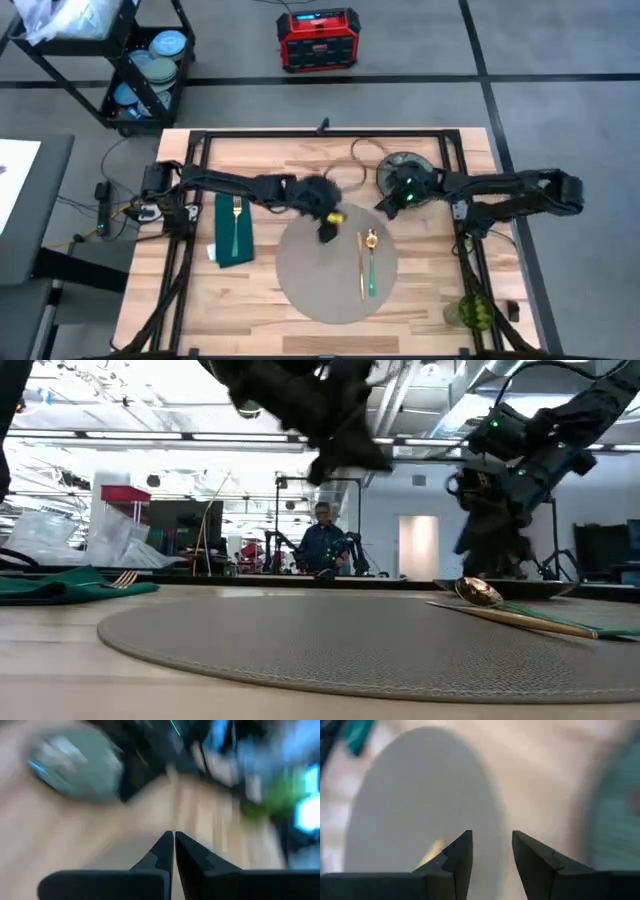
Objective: Set table place
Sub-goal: Put the green plate on the gray placemat
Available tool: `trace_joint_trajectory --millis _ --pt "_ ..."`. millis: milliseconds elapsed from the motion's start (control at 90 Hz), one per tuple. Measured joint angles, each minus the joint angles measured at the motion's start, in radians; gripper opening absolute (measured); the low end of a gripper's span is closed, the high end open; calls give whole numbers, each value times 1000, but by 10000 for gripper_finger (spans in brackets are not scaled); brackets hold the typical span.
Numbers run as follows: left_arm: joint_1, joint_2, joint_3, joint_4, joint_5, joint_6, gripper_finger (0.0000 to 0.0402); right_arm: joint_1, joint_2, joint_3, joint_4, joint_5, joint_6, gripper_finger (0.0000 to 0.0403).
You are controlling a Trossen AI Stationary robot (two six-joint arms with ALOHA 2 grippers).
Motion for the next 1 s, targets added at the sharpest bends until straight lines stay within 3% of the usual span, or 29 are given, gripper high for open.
trace_joint_trajectory --millis 89,267,422,544,656,756,867,1000 --pt "101 7 12 83 -34 -134 0 -79 -103 10 -172 79 -1 128" --pt "284 23 13 111 -6 -286 0 -207 -276 43 -381 296 -34 128" --pt "366 89 17 244 125 -407 0 -327 -319 68 -542 415 -5 127" --pt "379 125 27 302 158 -467 0 -424 -289 78 -600 407 32 112" --pt "379 128 27 290 193 -440 0 -453 -238 78 -594 374 65 59" --pt "389 127 27 274 286 -386 0 -426 -195 79 -512 360 76 11" --pt "409 124 27 257 411 -363 0 -376 -137 79 -443 365 154 3" --pt "441 125 27 179 484 -341 0 -318 -40 79 -409 370 220 0"
